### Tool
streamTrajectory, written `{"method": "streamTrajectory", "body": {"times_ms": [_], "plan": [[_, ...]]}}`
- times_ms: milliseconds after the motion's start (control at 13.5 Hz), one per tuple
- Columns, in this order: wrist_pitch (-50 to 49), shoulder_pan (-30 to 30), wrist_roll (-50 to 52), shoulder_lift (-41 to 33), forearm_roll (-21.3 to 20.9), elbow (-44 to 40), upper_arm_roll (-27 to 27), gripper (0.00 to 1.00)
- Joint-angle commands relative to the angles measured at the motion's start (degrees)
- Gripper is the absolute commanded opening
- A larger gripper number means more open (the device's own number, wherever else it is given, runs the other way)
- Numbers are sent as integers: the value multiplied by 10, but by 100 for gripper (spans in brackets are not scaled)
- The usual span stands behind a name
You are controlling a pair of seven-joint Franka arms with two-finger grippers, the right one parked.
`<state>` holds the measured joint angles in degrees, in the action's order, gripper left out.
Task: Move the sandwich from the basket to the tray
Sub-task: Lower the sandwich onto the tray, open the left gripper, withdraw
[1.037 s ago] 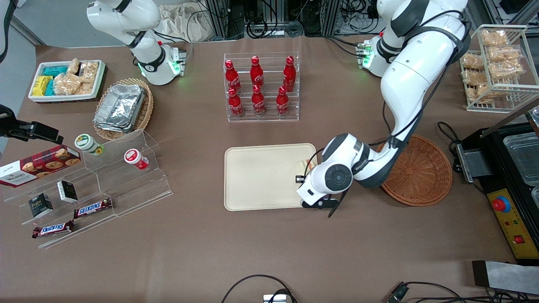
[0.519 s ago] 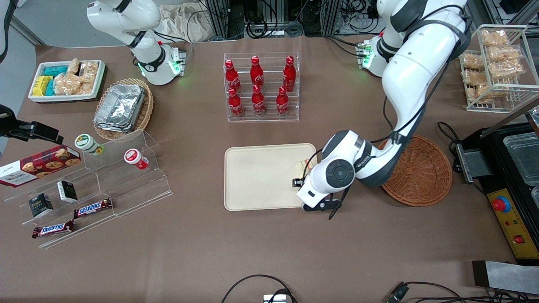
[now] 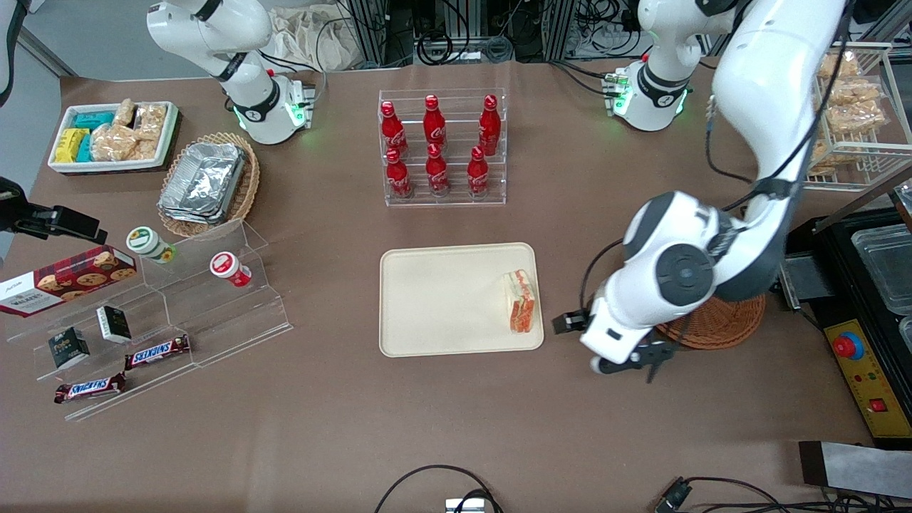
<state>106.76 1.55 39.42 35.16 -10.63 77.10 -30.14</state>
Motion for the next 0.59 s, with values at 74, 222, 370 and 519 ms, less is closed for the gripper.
{"method": "streamTrajectory", "body": {"times_ms": [74, 222, 370, 519], "plan": [[-45, 105, -86, -50, 66, 16, -40, 100], [-90, 151, -150, -74, 103, 14, -39, 100], [-146, 187, -195, -95, 93, 15, -35, 100], [-161, 218, -207, -113, 85, 19, -17, 100]]}}
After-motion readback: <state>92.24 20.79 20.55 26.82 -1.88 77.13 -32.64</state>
